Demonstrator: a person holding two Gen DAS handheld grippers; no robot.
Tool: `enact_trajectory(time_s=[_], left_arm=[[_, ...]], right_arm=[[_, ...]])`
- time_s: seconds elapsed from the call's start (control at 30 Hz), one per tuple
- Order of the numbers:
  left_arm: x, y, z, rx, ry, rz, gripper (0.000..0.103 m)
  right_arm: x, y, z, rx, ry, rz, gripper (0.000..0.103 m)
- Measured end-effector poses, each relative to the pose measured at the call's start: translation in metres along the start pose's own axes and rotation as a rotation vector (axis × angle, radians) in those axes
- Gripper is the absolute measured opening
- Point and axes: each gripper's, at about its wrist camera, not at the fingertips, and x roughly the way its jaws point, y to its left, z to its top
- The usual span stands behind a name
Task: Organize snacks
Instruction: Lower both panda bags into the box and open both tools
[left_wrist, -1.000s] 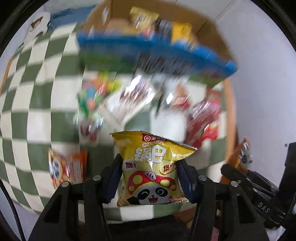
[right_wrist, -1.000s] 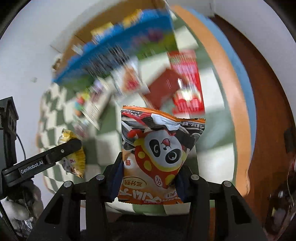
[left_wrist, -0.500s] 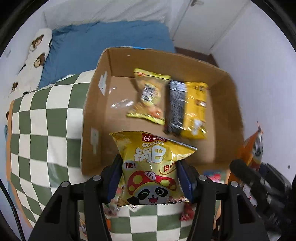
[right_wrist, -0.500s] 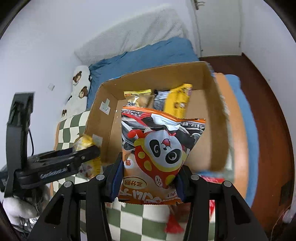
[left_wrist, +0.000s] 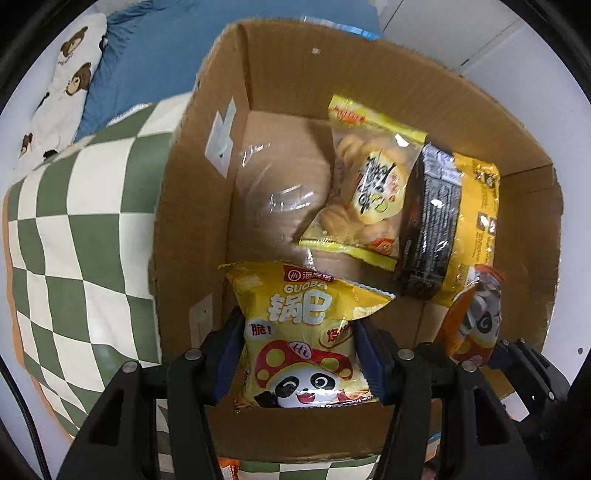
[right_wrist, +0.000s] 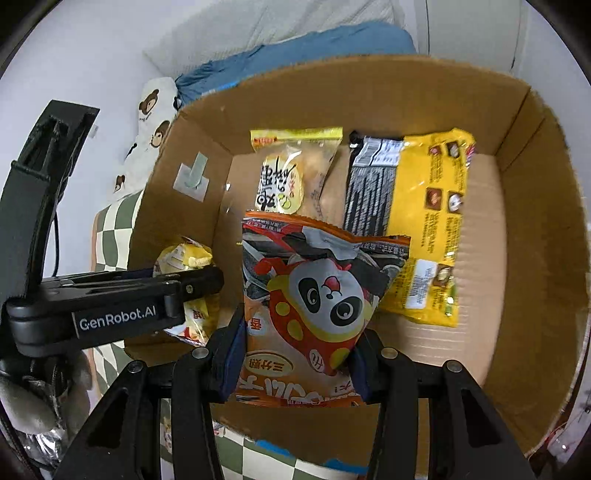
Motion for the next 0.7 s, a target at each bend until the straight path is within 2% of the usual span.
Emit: enact_trajectory(time_s=[0.07, 0.1, 0.13, 0.17, 0.2, 0.23, 0.5, 0.7], left_arm=[[0.005, 0.002, -0.001, -0.002, 0.011, -0.005, 0.057], [0.006, 0.003, -0.001, -0.005, 0.009, -0.012, 0.06], [0.006, 0.003, -0.002, -0.003, 0.003, -0.018, 0.067], [0.006, 0.002, -0.003, 0.0, -0.005, -0.015, 0.079], [0.005, 0.001, -0.004, 0.004, -0.014, -0.008, 0.082], [0.003, 0.0, -0.005, 0.007, -0.025, -0.015, 0.084], [-0.008, -0.01, -0.016, 0.016, -0.069, -0.01, 0.087], [-0.041, -0.019, -0.047, 0.028, -0.235, 0.031, 0.087]], right_arm=[[0.008, 0.0, 0.001, -0.003, 0.034, 0.01, 0.052], [0.012, -0.001, 0.001, -0.003, 0.06, 0.007, 0.057], [0.015, 0.0, 0.0, -0.011, 0.075, -0.001, 0.062], [0.017, 0.0, -0.001, -0.019, 0.086, -0.014, 0.078], [0.018, -0.001, -0.001, -0.022, 0.091, -0.028, 0.092], [0.019, -0.001, -0.001, -0.023, 0.096, -0.035, 0.094], [0.009, -0.013, -0.008, -0.01, 0.089, -0.051, 0.094], [-0.02, -0.03, -0.022, 0.01, -0.008, -0.095, 0.094]])
